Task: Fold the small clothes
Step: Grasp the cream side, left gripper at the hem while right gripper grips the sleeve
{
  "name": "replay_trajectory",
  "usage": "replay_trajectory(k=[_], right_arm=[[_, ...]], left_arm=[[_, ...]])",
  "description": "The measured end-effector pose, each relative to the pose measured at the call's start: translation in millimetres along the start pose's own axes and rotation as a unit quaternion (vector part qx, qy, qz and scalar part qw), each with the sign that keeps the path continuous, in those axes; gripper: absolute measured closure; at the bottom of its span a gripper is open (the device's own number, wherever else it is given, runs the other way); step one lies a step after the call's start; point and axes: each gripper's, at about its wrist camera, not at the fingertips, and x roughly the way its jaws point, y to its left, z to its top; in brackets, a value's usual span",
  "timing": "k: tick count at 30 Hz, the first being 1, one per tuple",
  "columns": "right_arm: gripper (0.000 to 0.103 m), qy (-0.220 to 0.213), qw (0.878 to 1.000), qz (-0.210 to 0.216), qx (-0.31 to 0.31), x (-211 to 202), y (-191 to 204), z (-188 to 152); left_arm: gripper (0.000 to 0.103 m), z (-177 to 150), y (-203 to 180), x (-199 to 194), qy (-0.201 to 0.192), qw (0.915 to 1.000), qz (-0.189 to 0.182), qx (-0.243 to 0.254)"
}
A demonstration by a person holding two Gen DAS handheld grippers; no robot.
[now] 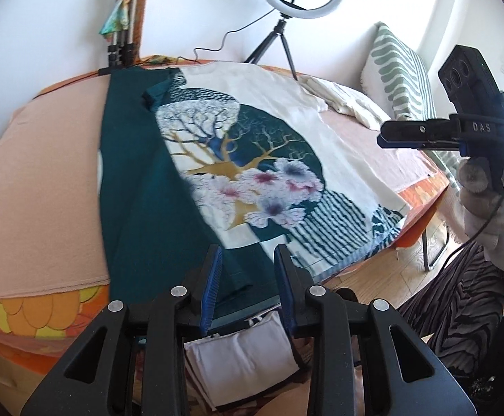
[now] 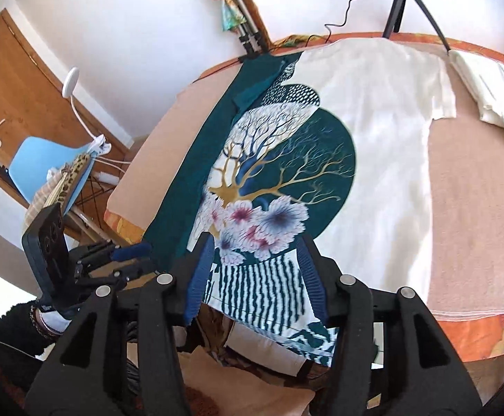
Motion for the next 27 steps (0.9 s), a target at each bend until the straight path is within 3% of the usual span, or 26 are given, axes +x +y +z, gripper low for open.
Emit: replay_trajectory(k=[4,8,13,15,20,27], right_arm=[[0.044,-0.033,0.999,0.007,0.039,-36.3,-36.9,10.2],[0.04,-0.071,0.996,-0.006,0.058,-78.7,-73.4,21.4],[0.038,-0.104,0.991,-0.016,0.082,-117.8,-118.5,32.5],[0.038,-0.111,0.989,-0.017,0.092,-125.8,-134.2,35.8],[0.038,-0.117,0.987,-0.024,0.104,-132.2,-164.9,45.3],[0.038,-0.109,0.987,-0.008,0.117,-117.9,-197.7,63.4]], left_arm=[[0.066,12.5,-42.7,17.7,-0.005,0.9989,-0.034,0.033],[0.066,22.9,-87.6,37.0,-0.008,0.9952,-0.068,0.071],[0.064,24.8,-149.4,64.4,-0.003,0.9857,-0.087,0.145],[0.056,23.0,-171.0,76.2,0.007,0.9802,-0.091,0.176],[0.054,20.2,-208.3,103.4,0.034,0.9668,-0.083,0.239],[0.054,18.6,-225.2,131.7,0.05,0.9573,-0.024,0.284]])
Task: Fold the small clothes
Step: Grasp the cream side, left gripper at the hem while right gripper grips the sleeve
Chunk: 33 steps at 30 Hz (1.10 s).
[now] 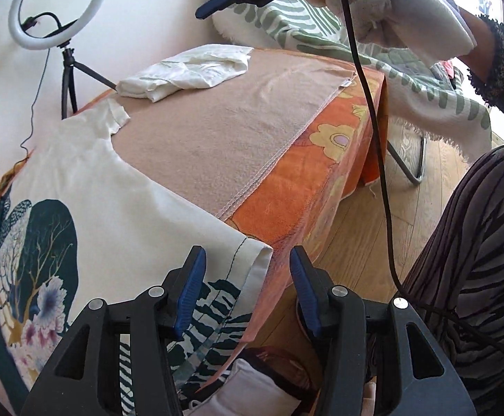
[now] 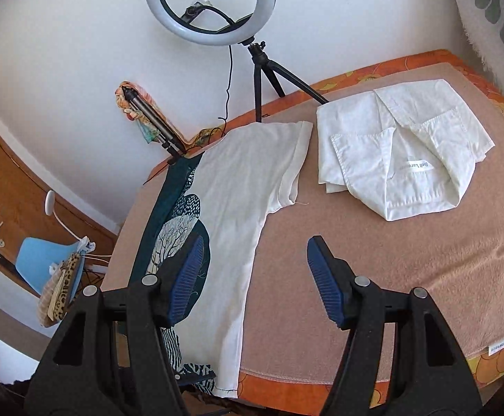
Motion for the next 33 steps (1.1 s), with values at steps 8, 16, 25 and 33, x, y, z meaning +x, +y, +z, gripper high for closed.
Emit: replay_trajectory(k=[8,16,25,33], right_arm=[[0.038,0.031,0.999,0.015,0.015,64.6,-17.2,36.4],[0.038,0.087,0.996,-0.005,0.033,155.6,-25.7,47.4],[0.038,0.102,0.989,-0.072,0.079,221.0,-37.4,58.3],[0.042,0.07,0.988,-0.11,0.084,248.6,-28.6,83.5]], left_arm=[[0.084,1.6,15.9,7.0,-0.005,0.9987,-0.031,-0.04],[0.097,0.7,47.0,3.2,-0.034,0.9886,-0.054,-0.136],[0.098,-11.4,76.5,-26.4,-0.103,0.9609,-0.067,-0.248],[0.098,-18.2,76.5,-32.3,-0.116,0.9568,-0.074,-0.256]])
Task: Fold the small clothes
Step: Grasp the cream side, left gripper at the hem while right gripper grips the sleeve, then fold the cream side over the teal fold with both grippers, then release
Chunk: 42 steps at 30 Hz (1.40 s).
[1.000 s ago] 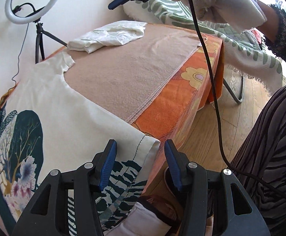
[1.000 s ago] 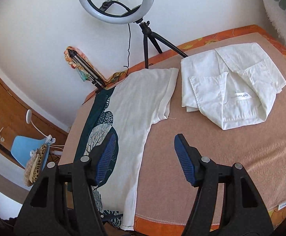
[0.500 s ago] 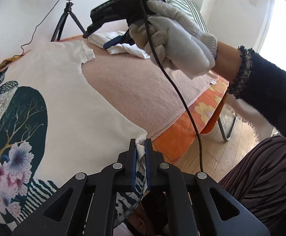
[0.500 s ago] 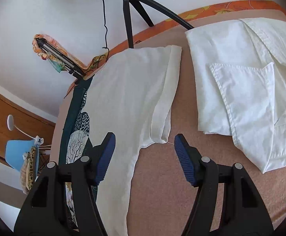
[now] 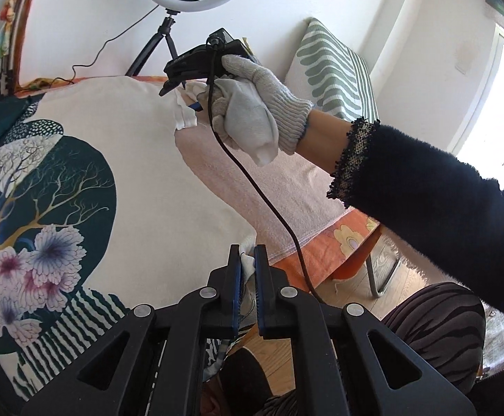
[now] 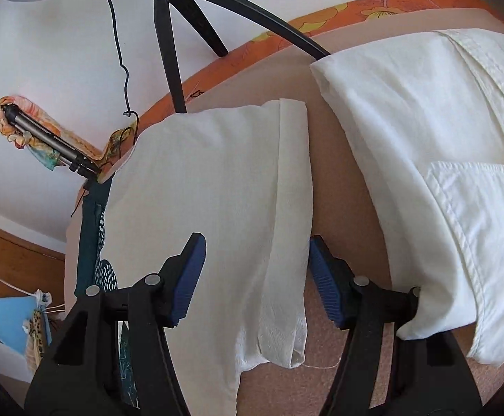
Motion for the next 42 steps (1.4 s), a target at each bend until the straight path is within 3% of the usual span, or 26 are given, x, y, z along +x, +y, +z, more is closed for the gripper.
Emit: replay_trajectory(k=[1,2,4,11,19,29,37,42], right_arm=[[0.055,0.0,1.0,-0.009,-0.01,3.5,4.5,1.0],[0.076,0.005,1.0,-0.021,-0.021,7.8,8.8,1.5],[0.095,0.014,0.998,-0.038,-0.037,14.4,16.0,2.4],[0.097,-0.001,0.99,-0.095,-0.1,9.2,65.7,4.8],[0.097,-0.009,0.959,-0.152,-0.239,12.7,175.6,-9.3],[0.098,0.015,0.918,-0.174,-0.355,70.0,288.6,-45.8],[0.098,0.039,0.897,-0.188,-0.397,115.4,324.9,-71.2],[0.098,0.071,0.898,-0.155,-0.405,130.9,324.5,-85.9]], left_arm=[[0.098,-0.3,2.9,-0.3,-0.001,1.0,-0.002,-0.005],[0.098,-1.5,5.4,-0.8,-0.003,1.0,-0.002,-0.009],[0.098,-3.3,9.7,-3.3,-0.011,0.9998,-0.001,-0.019],[0.098,-13.9,25.9,-15.6,-0.04,0.9975,-0.005,-0.058],[0.098,-34.9,48.6,-35.7,-0.062,0.9928,0.006,-0.103],[0.098,-52.4,80.7,-68.6,-0.111,0.979,0.038,-0.167],[0.098,-67.7,94.0,-77.6,-0.112,0.9738,0.055,-0.19],[0.098,-73.5,94.2,-78.6,-0.11,0.9745,0.057,-0.187]])
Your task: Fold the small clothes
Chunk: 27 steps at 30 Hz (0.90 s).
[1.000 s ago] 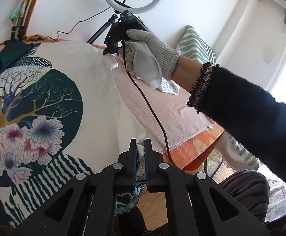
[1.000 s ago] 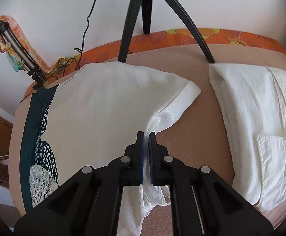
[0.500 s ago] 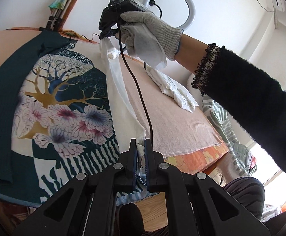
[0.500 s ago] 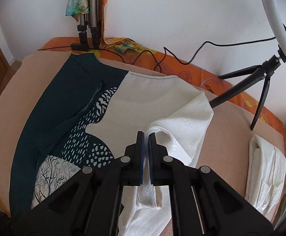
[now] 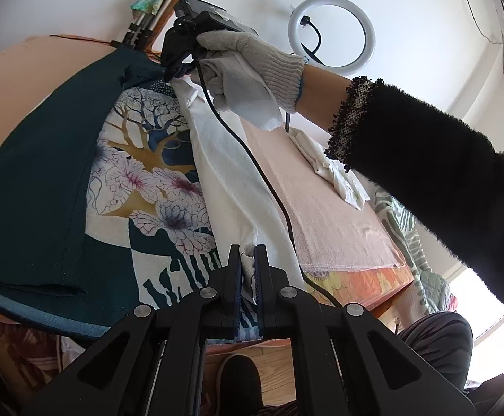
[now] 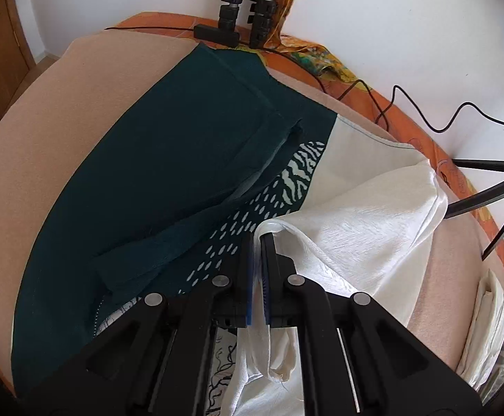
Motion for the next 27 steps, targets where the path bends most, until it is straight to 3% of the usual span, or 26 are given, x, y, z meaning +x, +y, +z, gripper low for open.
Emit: replay_trajectory(k=[1,3,4,5,9,12,16,21,25,27], right_arm=[[0.096,0.001,1.0,0.019,-0.004,-1.2,3.5,-2.4],[0.076,-0.002,0.999,0.043,-0.013,-10.0,7.4,-7.0],[0.057,-0.015,0.998,0.05,-0.019,-18.9,6.8,-10.2],[0.048,-0.029,0.998,0.058,-0.021,-29.0,3.0,-13.0],[0.047,-0.076,0.987,0.14,0.021,-72.5,-43.4,-28.5],[0.047,-0.1,0.98,0.151,0.08,-90.1,-93.2,-38.7],[0.047,-0.074,0.974,0.157,0.145,-76.8,-136.3,-37.9],[0.047,-0.021,0.978,0.12,0.166,-32.3,-138.0,-25.9],[0.047,0.01,0.977,0.121,0.173,2.4,-136.3,-27.8],[0.053,0.014,0.978,0.121,0.17,12.0,-134.2,-31.0]], left_arm=[[0.098,-0.7,-0.5,-0.8,0.002,1.0,0.002,0.002],[0.092,-1.5,-0.5,-2.5,0.017,0.9998,0.007,0.012],[0.09,-1.5,0.2,-4.2,0.025,0.9995,0.009,0.014],[0.09,-0.7,1.9,-7.8,0.032,0.9993,0.013,0.016],[0.08,6.5,7.1,-32.1,0.048,0.998,0.025,0.034],[0.079,20.3,12.9,-48.4,0.054,0.9965,0.037,0.052],[0.079,53.0,20.3,-42.2,0.087,0.9926,0.048,0.07],[0.079,84.8,23.8,-35.9,0.07,0.9889,0.062,0.115],[0.079,92.4,40.9,-36.3,0.057,0.9923,0.059,0.093],[0.079,94.6,48.6,-32.8,0.067,0.9929,0.057,0.081]])
